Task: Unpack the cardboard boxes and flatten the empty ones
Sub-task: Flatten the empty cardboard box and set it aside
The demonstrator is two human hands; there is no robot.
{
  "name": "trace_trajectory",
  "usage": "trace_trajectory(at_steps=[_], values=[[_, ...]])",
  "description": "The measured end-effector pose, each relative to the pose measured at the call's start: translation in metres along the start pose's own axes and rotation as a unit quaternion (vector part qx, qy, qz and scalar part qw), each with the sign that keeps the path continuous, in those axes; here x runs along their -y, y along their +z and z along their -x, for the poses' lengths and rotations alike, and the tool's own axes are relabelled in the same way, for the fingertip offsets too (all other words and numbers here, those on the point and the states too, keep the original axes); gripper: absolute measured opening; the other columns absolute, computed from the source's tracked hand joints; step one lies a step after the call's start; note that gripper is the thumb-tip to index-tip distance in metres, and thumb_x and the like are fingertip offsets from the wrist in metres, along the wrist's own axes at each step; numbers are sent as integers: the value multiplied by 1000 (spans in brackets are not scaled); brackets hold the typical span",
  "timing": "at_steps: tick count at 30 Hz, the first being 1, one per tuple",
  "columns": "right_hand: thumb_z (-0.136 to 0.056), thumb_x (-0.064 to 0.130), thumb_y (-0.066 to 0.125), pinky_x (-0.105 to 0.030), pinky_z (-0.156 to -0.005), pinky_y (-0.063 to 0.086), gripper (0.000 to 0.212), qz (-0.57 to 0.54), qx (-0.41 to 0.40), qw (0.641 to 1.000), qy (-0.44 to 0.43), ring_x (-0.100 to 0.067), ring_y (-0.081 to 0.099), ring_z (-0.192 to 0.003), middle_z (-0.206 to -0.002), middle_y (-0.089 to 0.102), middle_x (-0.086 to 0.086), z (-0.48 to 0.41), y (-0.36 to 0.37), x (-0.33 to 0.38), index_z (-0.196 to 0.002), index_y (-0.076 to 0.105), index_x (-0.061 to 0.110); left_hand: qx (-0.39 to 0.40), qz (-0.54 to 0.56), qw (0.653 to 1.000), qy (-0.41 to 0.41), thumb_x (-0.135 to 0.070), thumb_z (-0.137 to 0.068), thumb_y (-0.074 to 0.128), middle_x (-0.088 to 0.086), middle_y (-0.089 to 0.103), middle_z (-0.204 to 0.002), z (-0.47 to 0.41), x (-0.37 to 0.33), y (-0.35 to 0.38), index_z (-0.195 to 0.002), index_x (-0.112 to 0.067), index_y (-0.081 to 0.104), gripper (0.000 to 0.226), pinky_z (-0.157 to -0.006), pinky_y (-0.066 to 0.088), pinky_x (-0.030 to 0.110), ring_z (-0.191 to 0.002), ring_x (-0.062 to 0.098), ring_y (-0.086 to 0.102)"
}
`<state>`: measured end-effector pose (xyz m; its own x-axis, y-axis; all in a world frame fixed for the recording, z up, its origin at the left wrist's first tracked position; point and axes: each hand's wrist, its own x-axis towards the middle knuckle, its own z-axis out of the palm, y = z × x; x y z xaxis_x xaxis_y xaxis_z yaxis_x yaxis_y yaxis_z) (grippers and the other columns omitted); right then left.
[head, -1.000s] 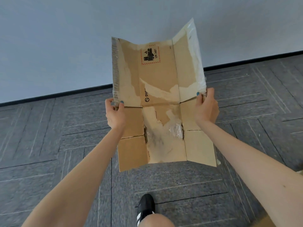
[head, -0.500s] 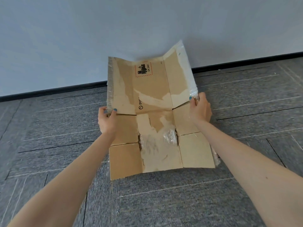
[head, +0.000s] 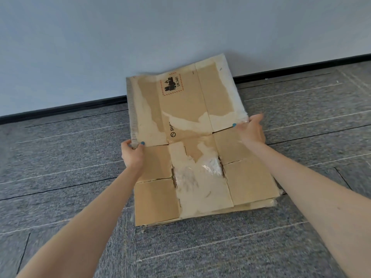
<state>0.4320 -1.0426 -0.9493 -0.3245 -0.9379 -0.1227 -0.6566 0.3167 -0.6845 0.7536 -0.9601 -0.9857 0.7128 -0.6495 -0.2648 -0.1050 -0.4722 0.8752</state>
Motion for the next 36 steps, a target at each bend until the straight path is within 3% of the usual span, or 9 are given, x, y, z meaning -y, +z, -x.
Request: trace_trajectory(at_steps=[7,12,14,18,21,25,28,31,36], values=[[-89,11,55,-32,-53,31,27,4,-25,1000,-17,-28,54,-76,-93,55,-8,11,7,-31,-101,32,14,11,-102,994,33,-22,-98,59,7,56,-111,9,17,5,-132,-12,41,39,-79,45,39,-90,25,52],[-86,21,64,-38,-71,44,41,9,-17,996,92,-32,58,-89,-108,56,-10,20,4,-47,-113,36,10,72,-175,981,33,-31,-98,58,4,51,-108,10,15,5,-135,-15,36,46,-76,43,38,-91,27,52],[-85,24,68,-41,-77,48,45,-28,10,991,129,-31,58,-92,-112,56,-10,17,1,-51,-114,37,10,98,-139,985,35,-32,-96,62,3,53,-115,6,13,4,-138,-16,38,51,-81,45,38,-98,25,53],[-86,6,66,-26,-63,42,43,-104,59,989,84,-19,51,-95,-112,47,-2,10,-4,-49,-123,44,8,89,-64,992,63,-22,-92,69,4,59,-119,-1,14,-1,-135,-18,46,49,-90,51,44,-104,24,59],[-82,0,67,-29,-78,42,49,-90,47,995,7,-19,51,-104,-119,52,-5,-1,-3,-38,-126,46,9,53,-37,995,70,-19,-93,67,1,59,-115,-6,11,-1,-133,-17,48,45,-87,50,38,-101,20,58],[-80,12,71,-40,-84,48,56,-30,51,998,-14,-21,52,-104,-120,51,-2,-3,7,-31,-128,42,13,54,2,998,32,-20,-90,72,4,56,-124,-13,13,7,-136,-14,43,55,-85,49,38,-103,21,57],[-80,23,75,-37,-86,46,68,-36,81,995,44,-24,52,-107,-126,51,-4,0,11,-38,-135,38,10,54,43,998,-9,-21,-89,74,3,50,-122,-18,12,9,-138,-12,40,61,-94,46,40,-107,21,54],[-82,21,74,-32,-82,40,58,-66,92,992,52,-17,47,-98,-116,48,2,0,14,-46,-130,43,12,48,55,997,-3,-23,-87,75,1,52,-126,-27,11,4,-140,-9,42,64,-102,46,42,-112,20,55],[-88,14,66,-32,-82,42,38,-195,95,974,62,-19,52,-99,-111,53,0,8,18,-42,-122,49,14,87,38,995,-10,-20,-91,70,7,65,-111,-36,-1,-13,-120,-8,57,34,-75,53,35,-86,17,62]])
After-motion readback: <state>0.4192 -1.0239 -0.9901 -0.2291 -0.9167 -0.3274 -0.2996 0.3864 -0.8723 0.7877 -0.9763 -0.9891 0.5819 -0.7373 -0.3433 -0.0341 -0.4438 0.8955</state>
